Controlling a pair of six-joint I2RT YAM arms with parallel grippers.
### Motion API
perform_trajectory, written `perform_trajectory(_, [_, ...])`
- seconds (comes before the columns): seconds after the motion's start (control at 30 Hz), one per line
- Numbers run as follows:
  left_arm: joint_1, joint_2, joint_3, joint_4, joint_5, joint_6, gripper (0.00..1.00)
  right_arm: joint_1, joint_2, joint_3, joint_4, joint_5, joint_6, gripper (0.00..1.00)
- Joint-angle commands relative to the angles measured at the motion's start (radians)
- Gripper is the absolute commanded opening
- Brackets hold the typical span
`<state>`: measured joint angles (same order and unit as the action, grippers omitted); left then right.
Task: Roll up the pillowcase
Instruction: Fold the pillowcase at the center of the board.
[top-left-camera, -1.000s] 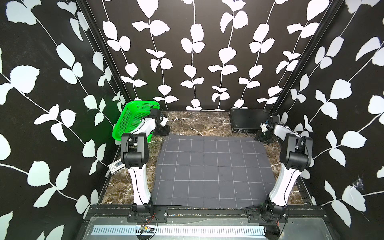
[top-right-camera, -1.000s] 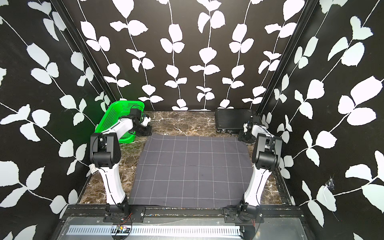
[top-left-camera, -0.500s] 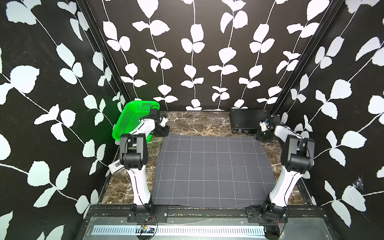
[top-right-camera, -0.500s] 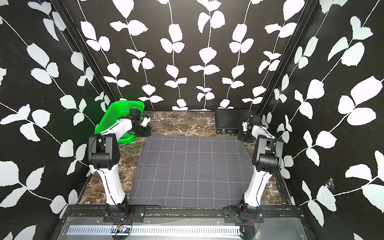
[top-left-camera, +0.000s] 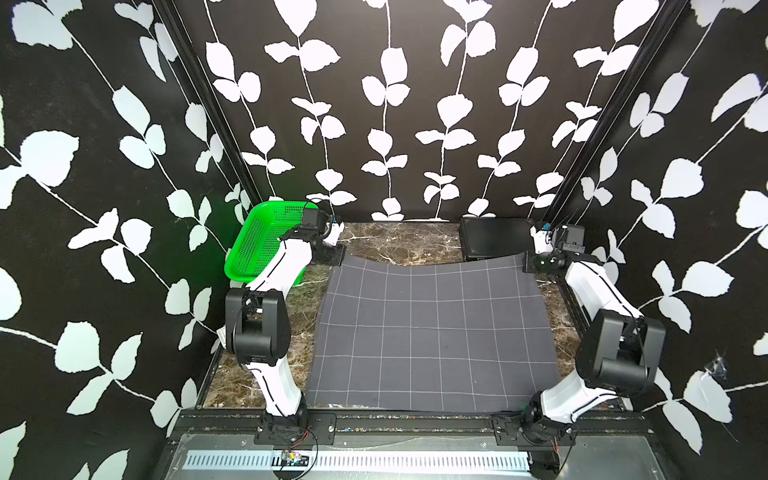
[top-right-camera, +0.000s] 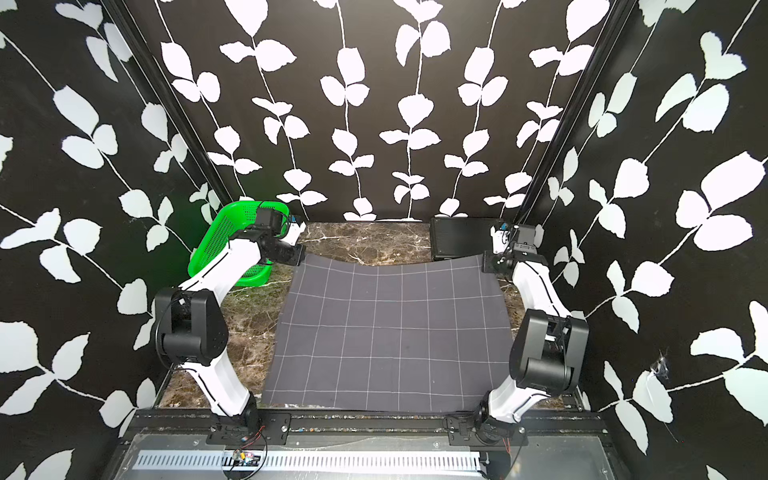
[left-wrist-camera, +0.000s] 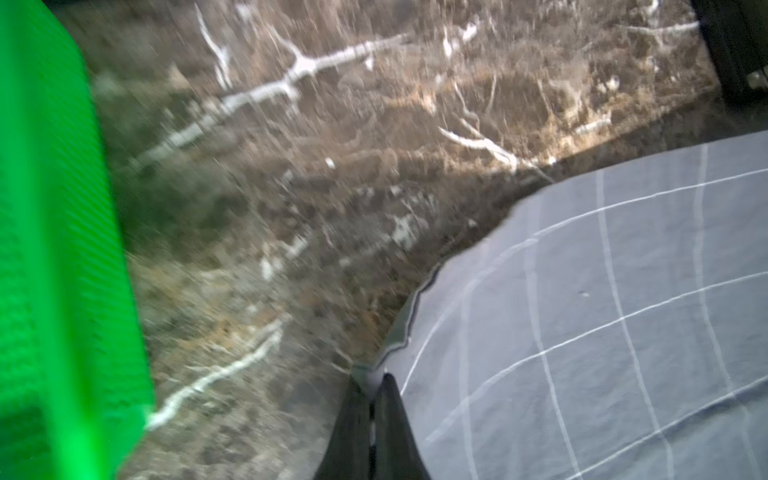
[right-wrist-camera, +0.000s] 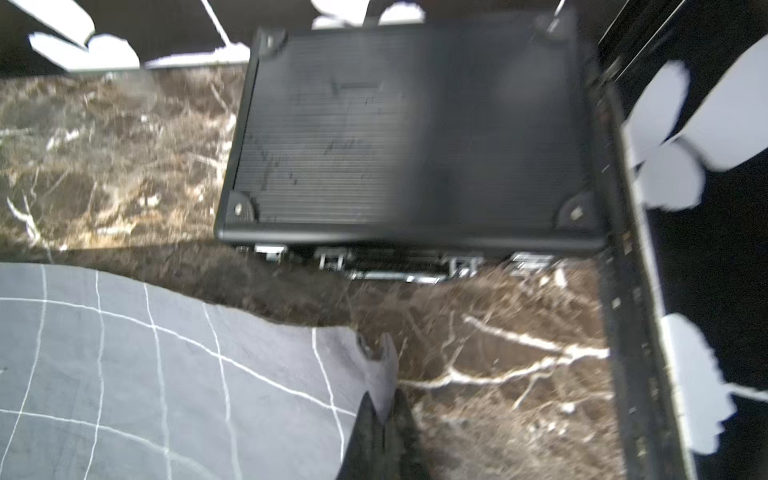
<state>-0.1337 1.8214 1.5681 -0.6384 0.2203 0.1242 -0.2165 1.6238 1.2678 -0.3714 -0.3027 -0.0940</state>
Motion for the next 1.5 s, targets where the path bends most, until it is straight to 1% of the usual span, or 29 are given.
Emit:
perform_trajectory(0.0, [0.007, 0.018, 0.088, 0.045, -0.013, 0.052, 0.00, -0.007, -0.003, 0.073, 0.068, 0.011, -0.022, 0.00])
perform_trajectory(0.1, [0.007, 0.031, 0.128, 0.088, -0.013, 0.072, 0.00, -0.007, -0.015, 0.083, 0.107, 0.036, -0.027, 0.00])
perform_trajectory(0.2, [0.007, 0.045, 0.165, 0.099, -0.014, 0.108, 0.00, -0.009, -0.016, 0.095, 0.109, 0.054, -0.063, 0.00])
perform_trajectory(0.27, [0.006, 0.044, 0.173, 0.095, -0.016, 0.115, 0.00, -0.008, -0.058, 0.099, 0.106, 0.056, -0.072, 0.00])
perform_trajectory(0.53, [0.013, -0.023, 0.074, 0.129, -0.041, 0.176, 0.00, -0.009, -0.112, 0.057, 0.053, 0.135, -0.183, 0.00])
perform_trajectory(0.63, [0.013, -0.093, -0.021, 0.161, -0.044, 0.196, 0.00, -0.008, -0.146, 0.051, -0.013, 0.130, -0.214, 0.00])
perform_trajectory(0.7, [0.014, -0.152, -0.111, 0.189, -0.050, 0.203, 0.00, -0.009, -0.182, -0.016, -0.050, 0.139, -0.230, 0.00])
perform_trajectory(0.8, [0.014, -0.225, -0.213, 0.182, -0.082, 0.232, 0.00, -0.006, -0.275, -0.129, -0.027, 0.197, -0.264, 0.00])
perform_trajectory(0.87, [0.014, -0.270, -0.271, 0.170, -0.101, 0.252, 0.00, -0.008, -0.334, -0.214, -0.017, 0.231, -0.304, 0.00])
perform_trajectory(0.93, [0.015, -0.321, -0.325, 0.162, -0.107, 0.273, 0.00, -0.005, -0.391, -0.282, -0.022, 0.239, -0.353, 0.00])
perform_trajectory(1.07, [0.013, -0.412, -0.421, 0.138, -0.134, 0.303, 0.00, -0.003, -0.492, -0.396, -0.019, 0.277, -0.382, 0.00])
perform_trajectory(1.2, [0.013, -0.506, -0.533, 0.116, -0.159, 0.309, 0.00, 0.002, -0.573, -0.464, -0.072, 0.338, -0.416, 0.00])
perform_trajectory(1.33, [0.007, -0.599, -0.641, 0.129, -0.158, 0.304, 0.00, 0.030, -0.668, -0.553, -0.121, 0.403, -0.468, 0.00])
perform_trajectory(1.47, [-0.026, -0.645, -0.721, 0.122, -0.168, 0.296, 0.00, 0.042, -0.768, -0.673, -0.100, 0.442, -0.491, 0.00])
